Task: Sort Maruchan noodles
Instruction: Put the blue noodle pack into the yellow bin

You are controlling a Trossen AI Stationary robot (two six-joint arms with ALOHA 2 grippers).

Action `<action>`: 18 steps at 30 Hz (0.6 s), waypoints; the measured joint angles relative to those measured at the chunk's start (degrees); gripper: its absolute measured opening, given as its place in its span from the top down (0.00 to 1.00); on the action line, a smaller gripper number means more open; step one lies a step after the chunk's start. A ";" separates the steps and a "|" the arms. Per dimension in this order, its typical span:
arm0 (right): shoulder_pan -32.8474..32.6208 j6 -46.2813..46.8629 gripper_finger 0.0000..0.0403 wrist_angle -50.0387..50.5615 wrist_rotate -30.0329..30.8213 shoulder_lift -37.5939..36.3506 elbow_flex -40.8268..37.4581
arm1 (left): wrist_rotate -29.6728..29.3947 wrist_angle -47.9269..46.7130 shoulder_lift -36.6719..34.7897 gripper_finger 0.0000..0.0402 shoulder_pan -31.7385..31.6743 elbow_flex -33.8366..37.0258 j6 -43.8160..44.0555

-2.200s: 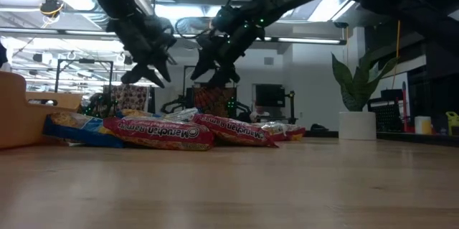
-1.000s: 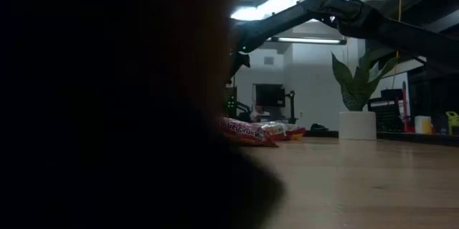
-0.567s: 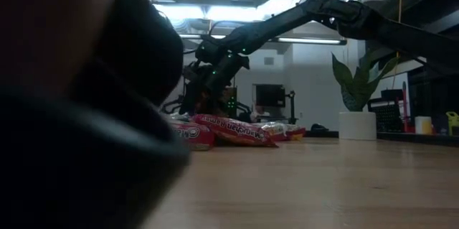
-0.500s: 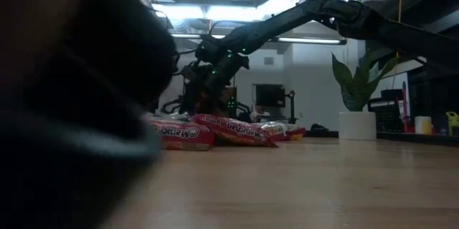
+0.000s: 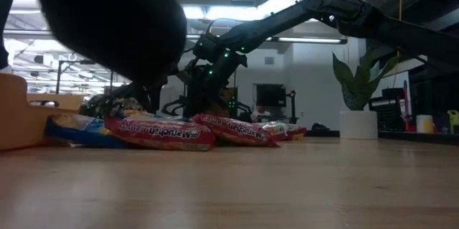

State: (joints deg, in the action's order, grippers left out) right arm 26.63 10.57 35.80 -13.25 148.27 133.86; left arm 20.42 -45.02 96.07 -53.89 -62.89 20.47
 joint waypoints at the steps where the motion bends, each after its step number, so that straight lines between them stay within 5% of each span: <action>1: 0.00 0.19 0.97 -0.11 0.63 -0.01 0.00 | 0.00 0.19 0.00 0.77 -0.02 0.00 -0.04; 12: 0.81 4.69 1.00 0.01 -2.27 -1.83 1.12 | 7.50 -1.61 -0.85 0.77 -1.34 0.04 -0.06; 18: -0.09 4.61 1.00 5.05 -3.78 -4.17 0.95 | 5.87 -2.85 -6.68 0.79 -1.40 0.07 -0.03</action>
State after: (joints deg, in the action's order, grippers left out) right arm 26.55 15.18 40.85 -17.03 144.09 134.81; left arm 26.29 -47.87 89.40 -55.29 -62.83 20.44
